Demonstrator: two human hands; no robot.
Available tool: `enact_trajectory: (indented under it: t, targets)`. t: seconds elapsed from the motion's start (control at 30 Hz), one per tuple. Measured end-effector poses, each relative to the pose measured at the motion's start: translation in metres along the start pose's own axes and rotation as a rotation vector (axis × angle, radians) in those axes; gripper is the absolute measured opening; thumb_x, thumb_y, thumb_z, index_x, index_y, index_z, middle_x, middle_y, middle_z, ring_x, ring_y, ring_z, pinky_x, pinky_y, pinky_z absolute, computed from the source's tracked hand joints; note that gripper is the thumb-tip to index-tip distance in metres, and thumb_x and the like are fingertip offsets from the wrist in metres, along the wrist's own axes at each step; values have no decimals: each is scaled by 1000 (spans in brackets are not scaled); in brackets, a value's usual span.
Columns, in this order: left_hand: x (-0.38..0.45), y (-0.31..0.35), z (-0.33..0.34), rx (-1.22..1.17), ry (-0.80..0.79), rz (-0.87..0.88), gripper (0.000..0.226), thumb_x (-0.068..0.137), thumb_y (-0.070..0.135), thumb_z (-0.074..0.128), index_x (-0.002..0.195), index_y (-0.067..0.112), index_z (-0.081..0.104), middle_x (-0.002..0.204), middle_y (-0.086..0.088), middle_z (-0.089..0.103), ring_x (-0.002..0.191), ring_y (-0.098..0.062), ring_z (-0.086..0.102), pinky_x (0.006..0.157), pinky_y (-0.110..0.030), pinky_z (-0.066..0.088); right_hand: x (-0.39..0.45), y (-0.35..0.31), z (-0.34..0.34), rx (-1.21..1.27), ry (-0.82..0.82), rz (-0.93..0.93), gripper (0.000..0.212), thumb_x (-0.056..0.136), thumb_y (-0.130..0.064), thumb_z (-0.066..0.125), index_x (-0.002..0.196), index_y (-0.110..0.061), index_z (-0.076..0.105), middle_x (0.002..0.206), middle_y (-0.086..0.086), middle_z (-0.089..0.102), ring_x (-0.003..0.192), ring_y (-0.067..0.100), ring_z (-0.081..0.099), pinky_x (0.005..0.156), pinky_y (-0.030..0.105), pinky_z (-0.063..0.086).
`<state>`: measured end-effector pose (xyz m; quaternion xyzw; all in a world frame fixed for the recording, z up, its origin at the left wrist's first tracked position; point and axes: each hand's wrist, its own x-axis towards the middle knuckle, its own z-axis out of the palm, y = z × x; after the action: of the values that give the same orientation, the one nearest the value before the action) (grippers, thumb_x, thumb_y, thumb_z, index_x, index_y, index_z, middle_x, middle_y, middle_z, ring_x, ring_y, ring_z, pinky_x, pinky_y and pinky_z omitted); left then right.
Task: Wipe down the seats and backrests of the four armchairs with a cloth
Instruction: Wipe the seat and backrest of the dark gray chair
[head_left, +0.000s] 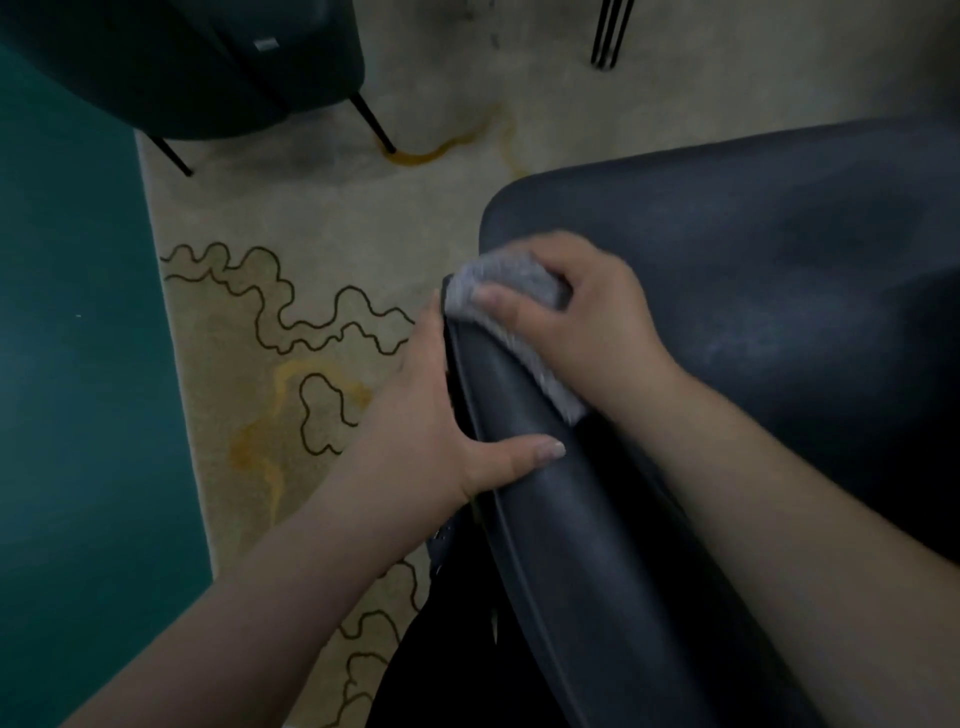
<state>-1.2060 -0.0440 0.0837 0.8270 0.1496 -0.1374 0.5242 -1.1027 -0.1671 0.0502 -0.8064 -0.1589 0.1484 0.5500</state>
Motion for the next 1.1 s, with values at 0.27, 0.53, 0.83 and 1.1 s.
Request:
enact_trajectory:
  t: [0.27,0.53,0.83,1.1]
  targets:
    - [-2,-1,-2,-27,-44,-26,119,54,46,85,148,38,14,135,28,45,121,15,42,99,-10,38,-10,3,-10,108,-94,-1,20,76,-33,75,92,-24,69,89,-5,67,84,0,62,74,14,46]
    - [-2,-4,-5,-33,-78,-82,129,56,42,89,150,43,1,142,26,40,124,6,45,104,-32,44,13,11,-2,142,6,40,12,80,-29,74,88,-34,65,88,-9,66,79,-6,59,74,11,43]
    - [0,-9,-2,-30,-65,-98,129,57,43,89,149,46,-2,138,32,41,119,20,40,97,-3,34,7,32,-1,142,162,135,11,85,-26,69,77,-31,63,70,-18,61,67,-8,55,63,7,40]
    - [-1,1,-5,42,-87,-94,121,58,50,86,146,49,4,136,33,38,118,13,43,99,-13,38,-61,26,-29,10,122,330,11,83,-35,69,76,-28,63,69,-15,64,62,-5,56,58,12,43]
